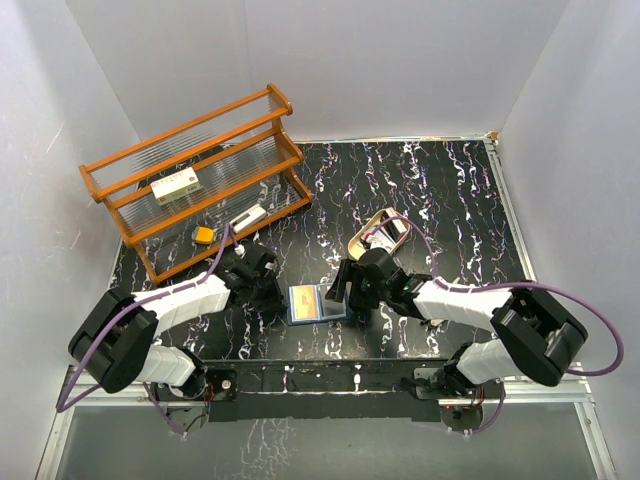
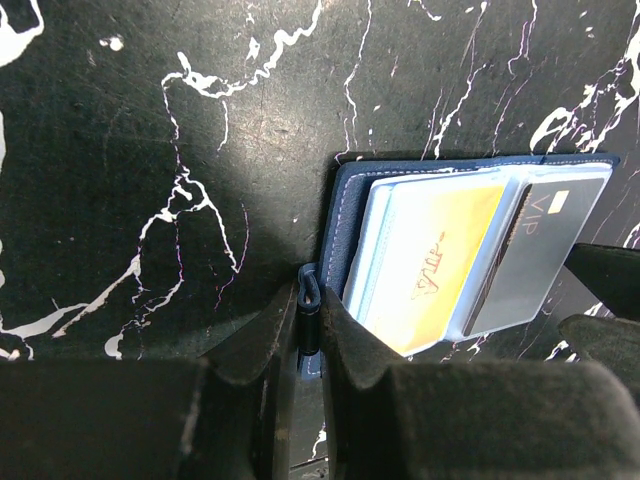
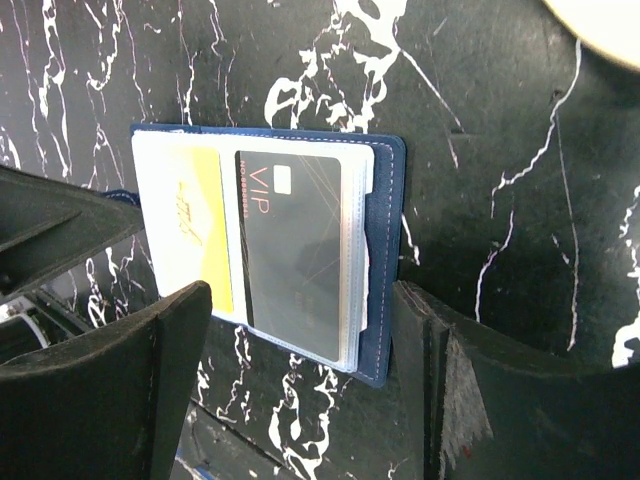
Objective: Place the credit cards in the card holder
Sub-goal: Close the card holder at the center of the board.
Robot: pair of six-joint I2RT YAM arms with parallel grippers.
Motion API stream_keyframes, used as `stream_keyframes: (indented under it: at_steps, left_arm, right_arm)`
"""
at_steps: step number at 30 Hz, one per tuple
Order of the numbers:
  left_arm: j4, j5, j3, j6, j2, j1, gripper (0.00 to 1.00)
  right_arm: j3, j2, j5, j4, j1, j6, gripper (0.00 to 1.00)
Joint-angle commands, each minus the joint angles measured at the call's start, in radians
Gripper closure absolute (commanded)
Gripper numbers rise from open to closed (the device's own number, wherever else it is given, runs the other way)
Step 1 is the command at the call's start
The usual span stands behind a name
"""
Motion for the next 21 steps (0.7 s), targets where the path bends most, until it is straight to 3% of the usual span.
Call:
stream_keyframes:
  at_steps: [1,21]
  left_arm:
    - [-0.018,0.013,-0.031,-0.011,-0.006,-0.005,0.89]
    - [0.015,0.05,-0.033,-0.043,-0.005,-0.005,0.89]
  right_arm:
    - [-0.008,-0.071,-0.062,0.113,0.007,0.058,0.31]
    - [0.009,-0.134,-0.207,0.222,0.002,0.143,0.31]
